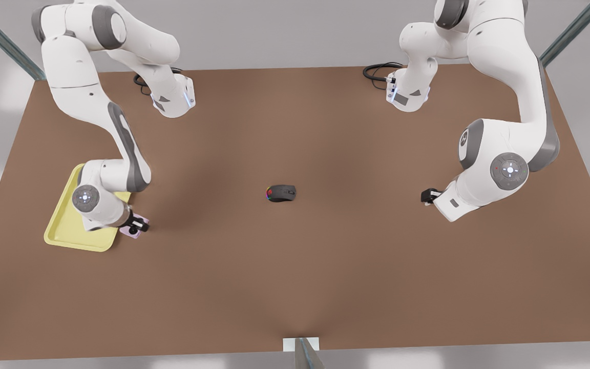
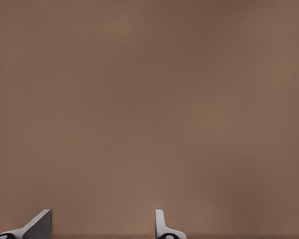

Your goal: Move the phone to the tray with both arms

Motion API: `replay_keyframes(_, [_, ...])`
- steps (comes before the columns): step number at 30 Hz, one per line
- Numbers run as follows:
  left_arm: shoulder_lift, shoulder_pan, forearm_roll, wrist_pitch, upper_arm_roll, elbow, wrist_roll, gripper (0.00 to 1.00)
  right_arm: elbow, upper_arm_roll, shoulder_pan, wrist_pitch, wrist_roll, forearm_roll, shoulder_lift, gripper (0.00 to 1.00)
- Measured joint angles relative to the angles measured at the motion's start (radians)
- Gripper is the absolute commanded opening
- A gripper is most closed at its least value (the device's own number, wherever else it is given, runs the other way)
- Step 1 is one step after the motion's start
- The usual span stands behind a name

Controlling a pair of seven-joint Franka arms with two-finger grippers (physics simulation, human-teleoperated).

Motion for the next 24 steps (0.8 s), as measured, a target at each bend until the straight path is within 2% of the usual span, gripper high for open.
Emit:
replay_keyframes(4, [-0.002, 0.001, 0.0, -0.001, 0.001, 0.001, 0.001, 1.0, -0.002, -0.04, -0.09, 0.015, -0.15, 0.007, 0.016, 0.79])
replay_keyframes(10, [-0.004, 0.001, -0.002, -0.004, 0.002, 0.001, 0.002, 1.0, -0.011, -0.115, -0.134, 0.035, -0.365, 0.021, 0.033, 0.79])
replay_keyframes(11, [-0.004, 0.001, -0.002, -0.005, 0.003, 0.001, 0.003, 1.0, -0.014, -0.121, -0.138, 0.036, -0.396, 0.023, 0.037, 1.0])
replay_keyframes(17, [-0.004, 0.001, -0.002, -0.008, 0.004, 0.007, 0.004, 1.0, -0.014, -0.127, -0.138, 0.036, -0.546, 0.037, 0.02, 1.0])
replay_keyframes(20, [-0.011, 0.0, -0.001, -0.009, 0.005, 0.008, 0.0, 1.0, 0.109, -0.118, -0.048, -0.053, -0.588, 0.039, -0.062, 1.0])
replay_keyframes(22, [-0.018, -0.001, 0.001, -0.01, 0.005, 0.018, -0.008, 1.0, 0.262, -0.068, 0.003, -0.16, -0.592, 0.043, -0.105, 1.0])
replay_keyframes(24, [-0.03, -0.001, 0.004, -0.011, 0.004, 0.024, -0.022, 1.0, 0.469, -0.091, 0.115, -0.313, -0.584, 0.073, -0.132, 1.0])
